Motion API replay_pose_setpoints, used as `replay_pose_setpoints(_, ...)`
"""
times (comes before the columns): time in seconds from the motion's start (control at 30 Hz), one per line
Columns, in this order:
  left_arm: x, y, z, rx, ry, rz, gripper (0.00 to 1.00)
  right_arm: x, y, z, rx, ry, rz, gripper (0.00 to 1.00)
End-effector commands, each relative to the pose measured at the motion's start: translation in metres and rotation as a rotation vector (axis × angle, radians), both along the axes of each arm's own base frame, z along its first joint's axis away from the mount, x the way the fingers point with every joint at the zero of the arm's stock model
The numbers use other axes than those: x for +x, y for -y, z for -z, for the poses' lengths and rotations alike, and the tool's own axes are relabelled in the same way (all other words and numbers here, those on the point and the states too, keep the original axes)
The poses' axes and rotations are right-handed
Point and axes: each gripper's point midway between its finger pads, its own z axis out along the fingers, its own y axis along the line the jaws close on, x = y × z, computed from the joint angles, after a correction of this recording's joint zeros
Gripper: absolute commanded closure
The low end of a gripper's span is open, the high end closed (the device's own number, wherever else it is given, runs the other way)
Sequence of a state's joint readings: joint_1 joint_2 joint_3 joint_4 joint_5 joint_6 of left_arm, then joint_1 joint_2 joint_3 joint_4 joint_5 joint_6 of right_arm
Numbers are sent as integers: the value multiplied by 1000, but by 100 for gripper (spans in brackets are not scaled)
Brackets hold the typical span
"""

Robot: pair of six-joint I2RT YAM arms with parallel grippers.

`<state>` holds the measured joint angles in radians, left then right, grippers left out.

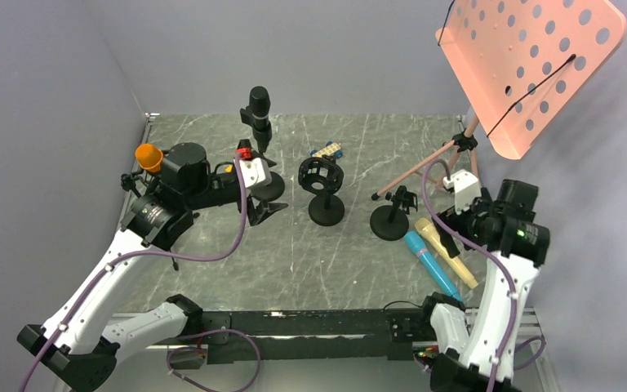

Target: Remove the microphone from the stand

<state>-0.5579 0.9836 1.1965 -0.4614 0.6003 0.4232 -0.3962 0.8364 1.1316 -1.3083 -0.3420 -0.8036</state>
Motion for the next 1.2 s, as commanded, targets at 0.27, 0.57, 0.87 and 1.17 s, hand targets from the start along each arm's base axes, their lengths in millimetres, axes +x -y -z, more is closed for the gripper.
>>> replay_pose_setpoints(0.27,-10,-16,29,118,37,1,1,47,-143,-140,334,98,-360,12)
replay_pose_setpoints(0.57,-19,-39,44,168,27,-28,1,144,-251,-160,342,68,-505,11)
replay_pose_setpoints(0.87,-3,-53,16,86,44,-112,1,155,-280,-80,246,-131,-511,21)
replay_pose_setpoints(1.17,-6,-53,21,56,-13,-104,1,142,-288,-57,244,-180,-588,80)
